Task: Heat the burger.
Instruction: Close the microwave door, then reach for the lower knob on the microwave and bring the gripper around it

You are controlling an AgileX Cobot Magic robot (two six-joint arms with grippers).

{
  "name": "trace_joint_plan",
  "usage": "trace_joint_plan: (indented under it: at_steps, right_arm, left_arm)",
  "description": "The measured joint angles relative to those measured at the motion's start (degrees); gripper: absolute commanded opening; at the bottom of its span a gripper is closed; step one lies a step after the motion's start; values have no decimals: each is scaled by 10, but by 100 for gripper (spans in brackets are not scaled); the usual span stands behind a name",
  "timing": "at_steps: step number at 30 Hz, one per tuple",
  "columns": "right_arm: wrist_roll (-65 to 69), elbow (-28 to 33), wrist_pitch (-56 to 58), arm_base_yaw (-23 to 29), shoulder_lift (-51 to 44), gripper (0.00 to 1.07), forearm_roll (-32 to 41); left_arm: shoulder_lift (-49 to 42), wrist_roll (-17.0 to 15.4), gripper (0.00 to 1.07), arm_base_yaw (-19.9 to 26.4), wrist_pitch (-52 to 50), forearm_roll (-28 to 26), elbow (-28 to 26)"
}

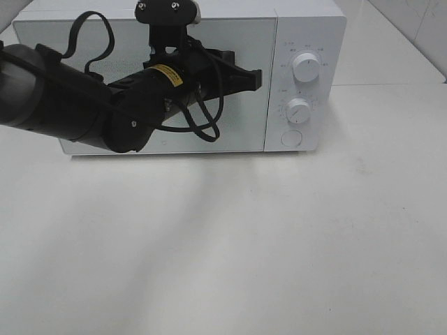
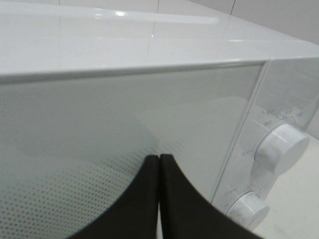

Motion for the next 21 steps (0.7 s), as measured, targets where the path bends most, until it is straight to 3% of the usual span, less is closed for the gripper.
trace_joint_plan:
  at_steps: [8, 12, 13, 14, 15, 16, 17, 18, 19, 20, 21]
  right_arm:
    - [0, 0, 0, 0, 0, 75, 0]
    - [0, 0, 0, 0, 0, 75, 0]
    - [0, 0, 0, 0, 0, 75, 0]
    - [0, 0, 0, 0, 0, 75, 0]
    - [0, 0, 0, 0, 0, 75, 0]
    - [0, 0, 0, 0, 0, 75, 0]
    - [0, 0, 0, 0, 0, 75, 0]
    - [0, 0, 0, 0, 0, 75, 0]
    - [0, 0, 0, 0, 0, 75, 0]
    - [0, 0, 0, 0, 0, 75, 0]
    - [0, 0, 0, 0, 0, 75, 0]
  left_arm:
    - [-6, 7, 0, -2, 37, -9, -3]
    - [-33, 9, 4, -9, 115, -37, -8]
    - [-47, 10, 18, -14, 159, -38, -8]
    - [-47, 10, 18, -14, 159, -38, -8]
    - [-55, 11, 29, -19, 183, -38, -8]
    - [-69, 11, 61, -27, 229, -36, -9]
    - [-69, 11, 61, -27, 229, -36, -9]
    - [-74, 11, 78, -30, 249, -36, -9]
    - [-74, 11, 78, -30, 249, -36, -9]
    - [-87, 11, 103, -38, 289, -34, -9]
    - [-91, 11, 101, -41, 307, -34, -9]
